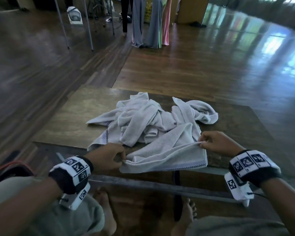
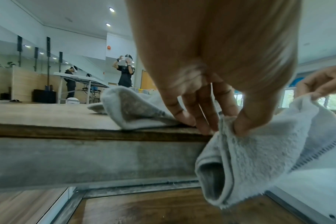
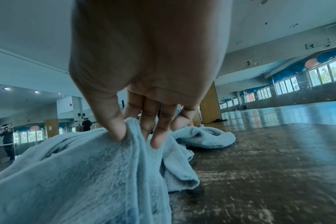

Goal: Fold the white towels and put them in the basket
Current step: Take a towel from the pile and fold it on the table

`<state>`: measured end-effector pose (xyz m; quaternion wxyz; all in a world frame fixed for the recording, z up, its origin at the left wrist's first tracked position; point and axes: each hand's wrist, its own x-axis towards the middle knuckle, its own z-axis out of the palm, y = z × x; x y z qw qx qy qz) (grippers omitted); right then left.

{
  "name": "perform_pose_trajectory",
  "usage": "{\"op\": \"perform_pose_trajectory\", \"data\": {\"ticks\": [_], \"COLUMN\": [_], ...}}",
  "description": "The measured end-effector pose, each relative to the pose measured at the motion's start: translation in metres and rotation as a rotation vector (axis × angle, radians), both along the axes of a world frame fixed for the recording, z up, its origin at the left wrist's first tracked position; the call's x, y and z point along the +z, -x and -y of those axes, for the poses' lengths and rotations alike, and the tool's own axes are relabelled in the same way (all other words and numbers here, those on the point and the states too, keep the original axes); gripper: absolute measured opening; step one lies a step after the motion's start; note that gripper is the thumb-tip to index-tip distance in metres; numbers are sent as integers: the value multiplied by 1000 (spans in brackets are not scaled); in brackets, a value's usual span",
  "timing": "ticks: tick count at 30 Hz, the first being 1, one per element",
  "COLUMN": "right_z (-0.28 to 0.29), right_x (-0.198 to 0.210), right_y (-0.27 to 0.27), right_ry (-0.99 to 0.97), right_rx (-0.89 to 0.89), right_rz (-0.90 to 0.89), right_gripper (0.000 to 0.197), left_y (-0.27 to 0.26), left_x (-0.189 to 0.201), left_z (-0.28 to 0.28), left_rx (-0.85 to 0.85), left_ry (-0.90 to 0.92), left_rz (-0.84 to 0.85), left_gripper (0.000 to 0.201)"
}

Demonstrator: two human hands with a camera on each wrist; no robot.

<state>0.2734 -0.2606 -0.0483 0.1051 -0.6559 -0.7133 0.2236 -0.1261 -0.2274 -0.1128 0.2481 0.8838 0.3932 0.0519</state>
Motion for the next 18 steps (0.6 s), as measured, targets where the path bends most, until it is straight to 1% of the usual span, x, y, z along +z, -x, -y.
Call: {"op": "perform_pose_trajectory", "data": {"ticks": [4,6,8,10,12,13,16,18], "right_z": [-2,-2,-2,-4,-6,-8,-19,-33], "right_x": [-4,-6,-8,-8,-6,-3,21,52], "right_y": [-1,0,1,1,0,0,-5,-10], "right_ry": [-6,-17,-33,-58,-86,-97,-155,-230], "right_rx": [12,14,6,-12,-21,-25,-29,-49], "right_rz": [1,-2,-12,-23,-35,-42,-40,-49], "right_gripper": [13,11,11,7,4,3,4,4], "left_y": [-13,-20,-27,-30,-30,-28,-17,-10], "left_x": [-8,-11,-15,-13,-4,5,46,88], "left_z": [14,21,27,29,24,19,-11,-38], "left_rx": [-90,-143,-143,-70,33,92,275,335], "left_ry": [-142,-178,-159,-99,-32,-30,-163,-256], "left_rz": [98,155,189,220,299,338,428,441], "left_gripper": [8,7,8,9,8,8,12,23]}}
